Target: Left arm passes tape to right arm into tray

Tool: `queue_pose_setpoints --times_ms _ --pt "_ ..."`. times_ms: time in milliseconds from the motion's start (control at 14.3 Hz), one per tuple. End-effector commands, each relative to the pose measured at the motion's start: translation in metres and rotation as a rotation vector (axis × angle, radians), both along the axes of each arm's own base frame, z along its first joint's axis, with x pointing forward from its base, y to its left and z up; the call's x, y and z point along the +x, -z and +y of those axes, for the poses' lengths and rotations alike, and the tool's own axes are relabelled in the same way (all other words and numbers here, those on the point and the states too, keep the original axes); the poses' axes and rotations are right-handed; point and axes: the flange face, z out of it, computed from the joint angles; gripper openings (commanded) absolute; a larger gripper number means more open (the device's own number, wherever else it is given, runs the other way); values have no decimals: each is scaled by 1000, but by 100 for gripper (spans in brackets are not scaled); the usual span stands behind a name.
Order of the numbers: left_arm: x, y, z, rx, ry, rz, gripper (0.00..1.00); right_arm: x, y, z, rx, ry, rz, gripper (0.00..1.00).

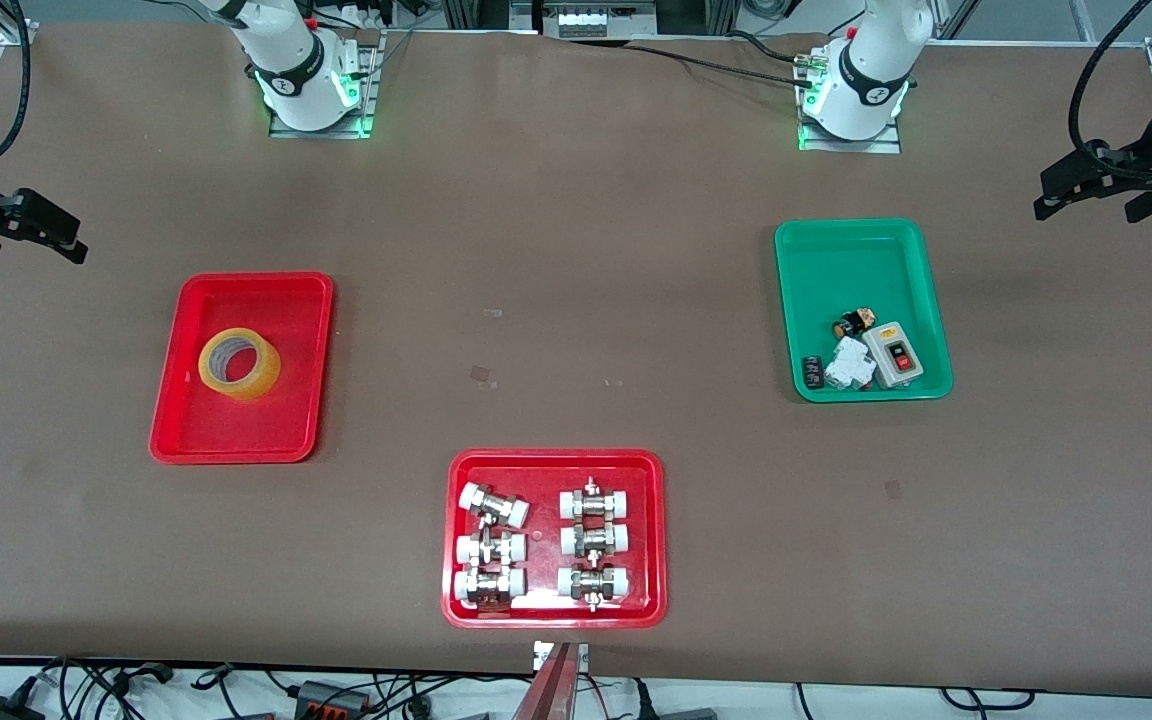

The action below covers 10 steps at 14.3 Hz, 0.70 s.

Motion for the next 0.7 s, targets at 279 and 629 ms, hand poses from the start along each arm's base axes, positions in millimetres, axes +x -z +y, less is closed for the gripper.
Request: queue_pose_setpoints --times_ms 279,629 --pt "0 -4 2 21 19 4 100 -11 -5 4 30 -15 14 100" --pt "0 -4 2 21 19 4 100 -12 -9 6 14 -21 7 100"
